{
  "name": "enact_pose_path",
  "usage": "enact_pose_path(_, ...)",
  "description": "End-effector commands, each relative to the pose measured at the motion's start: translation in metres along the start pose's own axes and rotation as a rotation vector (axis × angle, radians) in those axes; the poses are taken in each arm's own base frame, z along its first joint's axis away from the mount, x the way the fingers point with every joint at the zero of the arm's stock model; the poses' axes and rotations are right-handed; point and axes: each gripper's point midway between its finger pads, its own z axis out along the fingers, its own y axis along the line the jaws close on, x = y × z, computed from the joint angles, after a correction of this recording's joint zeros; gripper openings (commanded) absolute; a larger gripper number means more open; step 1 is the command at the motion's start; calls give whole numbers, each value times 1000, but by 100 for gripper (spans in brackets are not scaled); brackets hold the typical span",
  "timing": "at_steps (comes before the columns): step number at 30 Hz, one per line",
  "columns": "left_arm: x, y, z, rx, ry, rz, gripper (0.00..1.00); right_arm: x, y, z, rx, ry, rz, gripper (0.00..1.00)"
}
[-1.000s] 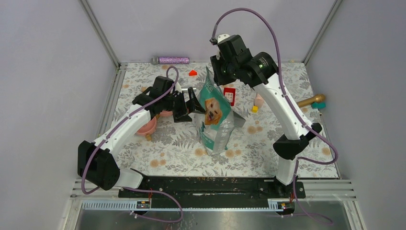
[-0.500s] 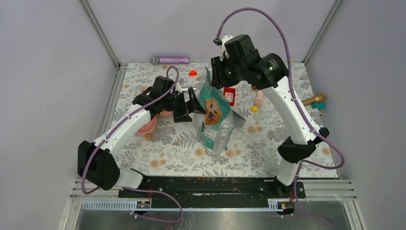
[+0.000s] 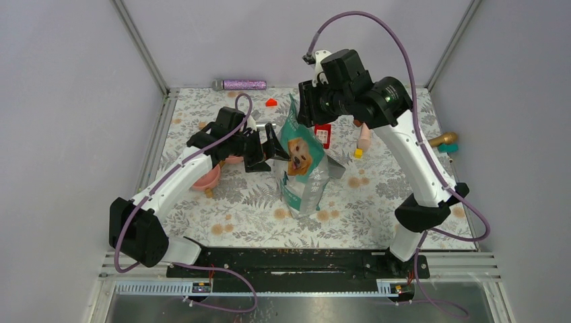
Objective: Serve the pet food
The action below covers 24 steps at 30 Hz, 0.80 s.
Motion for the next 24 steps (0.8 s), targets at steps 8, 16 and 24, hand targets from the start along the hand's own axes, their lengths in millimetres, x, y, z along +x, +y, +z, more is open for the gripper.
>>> enact_pose_path(8,-3,-19,-11,52,-18,71,99,39,1,21,-28,127,42,11)
enact_pose_path(16,-18,-30,-44,57,-134,133,99,44,35,14,-243,57,118,0)
enact_pose_path(24,-41,-51,-96,188,-354,166,99,67,42,11,-327,18,188,0)
